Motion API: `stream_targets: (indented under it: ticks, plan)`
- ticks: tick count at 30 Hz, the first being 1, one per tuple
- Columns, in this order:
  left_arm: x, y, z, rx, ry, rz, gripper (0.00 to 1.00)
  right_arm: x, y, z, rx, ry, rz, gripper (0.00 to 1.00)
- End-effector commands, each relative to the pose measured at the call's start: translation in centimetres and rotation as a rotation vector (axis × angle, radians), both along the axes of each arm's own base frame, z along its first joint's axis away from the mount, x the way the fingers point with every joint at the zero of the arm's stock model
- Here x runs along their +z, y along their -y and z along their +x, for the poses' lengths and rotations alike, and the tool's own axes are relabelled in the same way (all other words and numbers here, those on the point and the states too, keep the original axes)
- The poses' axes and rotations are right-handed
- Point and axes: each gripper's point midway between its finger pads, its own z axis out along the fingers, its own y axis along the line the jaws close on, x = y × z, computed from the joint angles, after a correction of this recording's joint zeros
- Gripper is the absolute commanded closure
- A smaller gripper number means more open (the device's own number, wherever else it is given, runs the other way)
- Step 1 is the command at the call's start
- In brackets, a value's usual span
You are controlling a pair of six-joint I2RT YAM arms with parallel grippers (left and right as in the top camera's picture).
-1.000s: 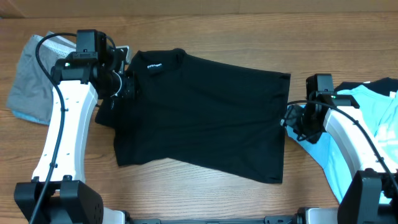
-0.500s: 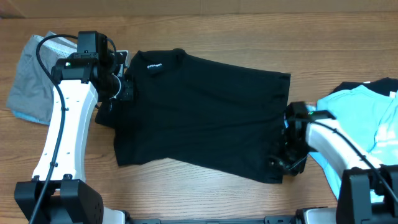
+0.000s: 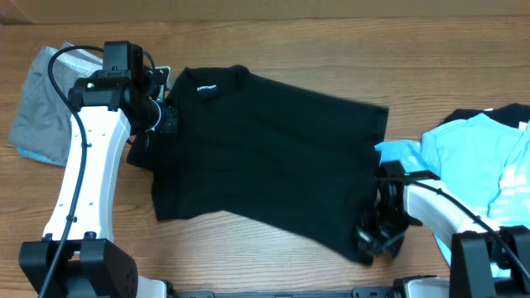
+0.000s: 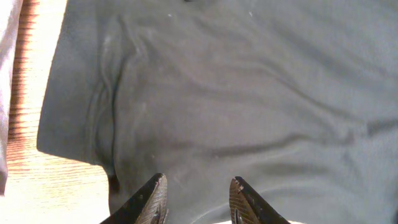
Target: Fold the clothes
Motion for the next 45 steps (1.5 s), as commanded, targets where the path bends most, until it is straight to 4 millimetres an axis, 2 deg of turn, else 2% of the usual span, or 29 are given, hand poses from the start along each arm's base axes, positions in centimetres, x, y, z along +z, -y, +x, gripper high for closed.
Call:
stream_targets:
  ticks: [1, 4, 7, 10, 11, 12, 14, 17, 21, 23, 27, 30, 33, 37, 41, 45]
  plan:
    - [-0.1, 0.2, 0.2, -0.015, 0.001, 0.008, 0.63, 0.4, 0.1, -2.3, -0.032, -0.083, -0.017, 0.96]
    - [-0.1, 0.1, 0.2, -0.015, 0.003, 0.009, 0.63, 1.5, -0.1, -1.4, -0.050, -0.003, -0.009, 0.96]
    - [-0.1, 0.2, 0.4, -0.015, 0.010, 0.008, 0.62, 3.5, -0.3, 2.1, -0.046, 0.190, 0.007, 0.94]
    - [0.0, 0.2, 0.6, -0.016, 0.020, 0.005, 0.60, 7.5, -0.8, 7.1, 0.002, 0.464, 0.047, 0.81]
    - [0.1, 0.4, 0.7, -0.020, 0.024, -0.005, 0.60, 10.4, -1.0, 10.7, 0.031, 0.654, 0.053, 0.78]
    - [0.1, 0.6, 0.7, -0.023, 0.024, -0.015, 0.60, 11.7, -0.8, 12.6, 0.029, 0.745, 0.035, 0.81]
    - [0.2, 0.8, 0.6, -0.028, 0.023, -0.027, 0.63, 13.7, -0.3, 15.9, -0.010, 0.886, -0.001, 0.83]
    - [0.1, 0.8, 0.5, -0.028, 0.018, -0.027, 0.67, 14.5, 0.3, 19.6, -0.067, 0.998, -0.045, 0.83]
    - [0.0, 0.8, 0.2, -0.029, 0.007, -0.027, 0.67, 12.4, 2.6, 22.9, -0.127, 1.007, -0.141, 0.82]
    - [0.0, 0.8, 0.2, -0.032, 0.006, -0.026, 0.67, 10.7, 4.0, 24.9, -0.168, 1.000, -0.160, 0.82]
    - [0.0, 0.8, 0.3, -0.032, 0.009, -0.025, 0.67, 7.7, 6.3, 28.3, -0.217, 0.979, -0.123, 0.84]
    - [0.1, 0.8, 0.4, -0.032, 0.014, -0.025, 0.66, 5.8, 7.2, 30.5, -0.221, 0.958, -0.095, 0.87]
    - [0.2, 0.9, 0.6, -0.034, 0.026, -0.026, 0.66, 3.8, 7.3, 31.8, -0.220, 0.910, -0.079, 0.90]
    - [0.3, 1.3, 0.8, -0.045, 0.036, -0.026, 0.66, 1.1, 7.1, 32.5, -0.220, 0.865, -0.073, 0.93]
    - [0.3, 1.3, 0.9, -0.046, 0.037, -0.026, 0.66, -2.4, 8.7, 32.4, -0.334, 0.791, -0.171, 0.96]
    - [0.3, 1.4, 1.0, -0.048, 0.042, -0.026, 0.66, -4.6, 9.0, 34.2, -0.401, 0.826, -0.169, 0.96]
